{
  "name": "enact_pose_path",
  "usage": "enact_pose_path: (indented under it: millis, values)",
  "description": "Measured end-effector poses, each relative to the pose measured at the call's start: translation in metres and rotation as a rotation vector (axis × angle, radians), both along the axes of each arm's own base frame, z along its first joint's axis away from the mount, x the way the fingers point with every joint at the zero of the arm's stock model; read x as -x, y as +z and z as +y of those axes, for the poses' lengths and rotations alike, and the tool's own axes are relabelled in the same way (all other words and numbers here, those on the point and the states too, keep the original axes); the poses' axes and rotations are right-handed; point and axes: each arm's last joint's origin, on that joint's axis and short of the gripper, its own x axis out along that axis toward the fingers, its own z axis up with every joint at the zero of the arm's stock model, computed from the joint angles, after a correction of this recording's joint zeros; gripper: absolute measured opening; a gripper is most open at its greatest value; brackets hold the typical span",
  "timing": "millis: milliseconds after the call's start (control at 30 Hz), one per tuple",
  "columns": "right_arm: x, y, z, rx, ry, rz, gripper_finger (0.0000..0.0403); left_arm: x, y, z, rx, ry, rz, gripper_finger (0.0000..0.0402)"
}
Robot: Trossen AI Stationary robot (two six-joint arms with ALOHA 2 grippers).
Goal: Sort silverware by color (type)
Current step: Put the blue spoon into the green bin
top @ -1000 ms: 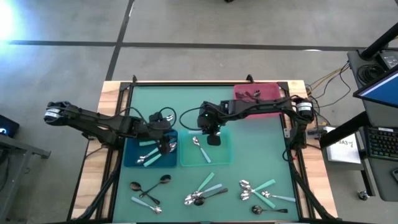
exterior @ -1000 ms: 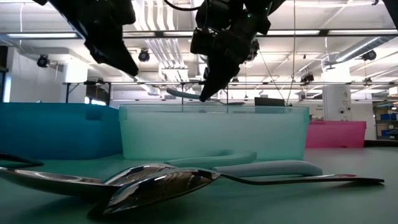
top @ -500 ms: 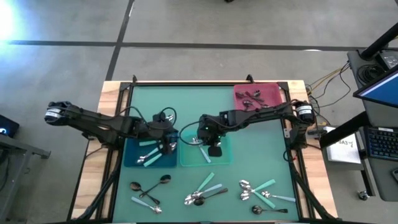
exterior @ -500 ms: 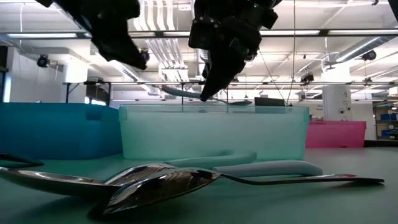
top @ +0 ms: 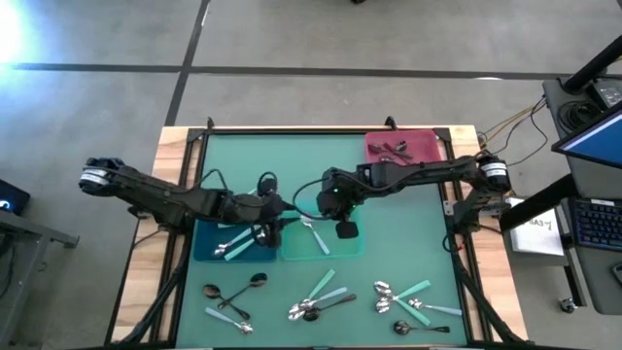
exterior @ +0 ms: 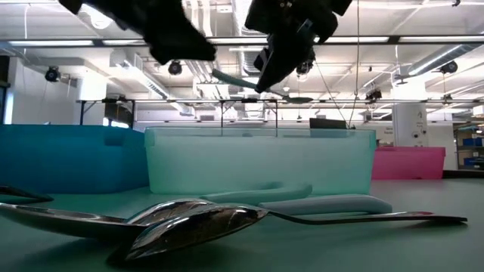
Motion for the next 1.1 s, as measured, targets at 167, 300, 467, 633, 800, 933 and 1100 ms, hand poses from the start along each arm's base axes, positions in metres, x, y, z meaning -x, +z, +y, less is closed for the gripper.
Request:
enact_pose_path:
  millis: [167, 300, 467, 633, 800, 933, 1100]
  values:
    - [-0.001, -0.005, -0.002, 0.018, 0.003, 0.014, 0.0017, -0.013, -0.006, -0.004, 0.032, -0.067, -0.020, 0.0114]
    - [-0.004, -0.004, -0.004, 0.072, -0.037, -0.011, 0.0017, -0.019, -0.014, -0.005, 0.019, -0.071, 0.050, 0.0114]
    - [-0.004, -0.003, -0.004, 0.064, -0.051, -0.019, 0.0017, -0.028, -0.020, -0.005, -0.052, -0.095, 0.098, 0.0114]
    - [-0.004, -0.003, -0.004, 0.058, -0.058, -0.016, 0.0017, -0.027, -0.016, -0.003, -0.101, -0.078, 0.091, 0.0114]
    - [-0.004, -0.003, -0.004, 0.062, -0.052, -0.019, 0.0016, -0.027, -0.015, -0.002, -0.105, -0.070, 0.097, 0.0114]
    - [-0.004, -0.003, -0.004, 0.066, -0.048, -0.022, 0.0017, -0.026, -0.016, 0.002, -0.106, -0.057, 0.109, 0.0114]
    - [-0.005, 0.001, -0.004, 0.067, -0.047, -0.035, 0.0017, -0.027, -0.017, 0.011, -0.106, -0.028, 0.123, 0.0114]
